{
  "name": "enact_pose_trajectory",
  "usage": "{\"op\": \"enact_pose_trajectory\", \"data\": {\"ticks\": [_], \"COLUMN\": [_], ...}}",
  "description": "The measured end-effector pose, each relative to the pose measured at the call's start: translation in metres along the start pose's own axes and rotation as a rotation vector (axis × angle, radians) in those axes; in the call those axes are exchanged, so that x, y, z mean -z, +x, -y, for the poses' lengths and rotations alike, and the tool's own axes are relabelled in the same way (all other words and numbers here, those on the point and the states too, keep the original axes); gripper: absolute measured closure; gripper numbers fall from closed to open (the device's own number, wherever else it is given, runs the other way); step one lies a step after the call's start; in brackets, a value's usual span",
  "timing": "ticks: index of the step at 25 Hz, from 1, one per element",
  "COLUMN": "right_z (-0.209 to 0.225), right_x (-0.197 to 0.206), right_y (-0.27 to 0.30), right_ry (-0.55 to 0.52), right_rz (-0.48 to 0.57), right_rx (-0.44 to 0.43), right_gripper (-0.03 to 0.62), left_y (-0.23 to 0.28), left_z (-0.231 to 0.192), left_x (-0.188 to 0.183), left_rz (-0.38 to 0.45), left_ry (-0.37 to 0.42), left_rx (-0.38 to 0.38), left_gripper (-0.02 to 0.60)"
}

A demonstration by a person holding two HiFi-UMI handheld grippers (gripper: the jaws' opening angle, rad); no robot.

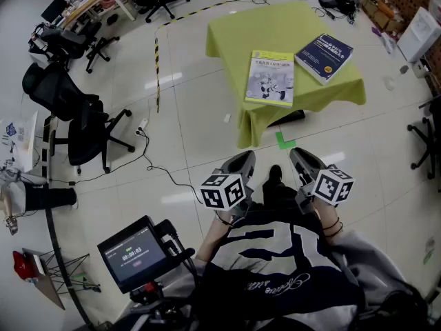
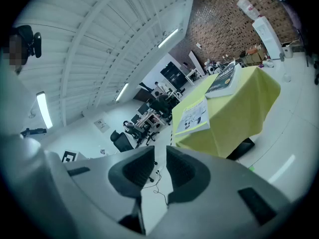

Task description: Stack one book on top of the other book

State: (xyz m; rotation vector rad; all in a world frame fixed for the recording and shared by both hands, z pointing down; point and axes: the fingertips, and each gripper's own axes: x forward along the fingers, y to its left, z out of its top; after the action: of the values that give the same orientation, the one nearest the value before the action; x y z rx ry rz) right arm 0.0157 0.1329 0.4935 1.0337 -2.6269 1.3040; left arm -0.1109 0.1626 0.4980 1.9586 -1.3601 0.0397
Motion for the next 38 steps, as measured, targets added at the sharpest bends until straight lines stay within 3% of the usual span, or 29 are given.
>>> {"op": "enact_pose_trajectory", "data": {"ticks": [11,18,24,27,33,38], "right_z": [0.119,0.179,0.204,0.202,0.190,0.178], "right_x": [-0.074,-0.070,-0.059,-0.058,-0.061,-0.078], "right_y": [0.101,0.164,0.197,0.208,0.203,0.200], "right_ry": [0.118,0.239,0.390,0.416,0.500,0.527], "right_rz": [-0.137,-0.224,-0.251,-0.264,-0.287,-0.272], "right_rx": [0.014,0.015,-0.015,-0.043,-0.123,-0.175], "right_gripper": [0.366,0.303,0.303,0.316,0.499,0.520], "left_y": [0.094,0.121,0.139,0.148,0.163,0.181], "left_z": [-0.035,-0.055,-0.061,-0.065,-0.066,-0.074], "left_x": [-0.069,-0.067,-0.069,-0.071,-0.065,-0.047], "left_rz": [0.004,-0.037,-0.081,-0.092,-0.116,-0.177], "left_ry": [-0.034,-0.068,-0.051,-0.046,-0.079,-0.160], "left_rx": [-0.099,-0.179,-0.208,-0.215,-0.196,-0.152], "left_gripper": [0.578,0.578,0.578,0.578,0.578,0.578]}}
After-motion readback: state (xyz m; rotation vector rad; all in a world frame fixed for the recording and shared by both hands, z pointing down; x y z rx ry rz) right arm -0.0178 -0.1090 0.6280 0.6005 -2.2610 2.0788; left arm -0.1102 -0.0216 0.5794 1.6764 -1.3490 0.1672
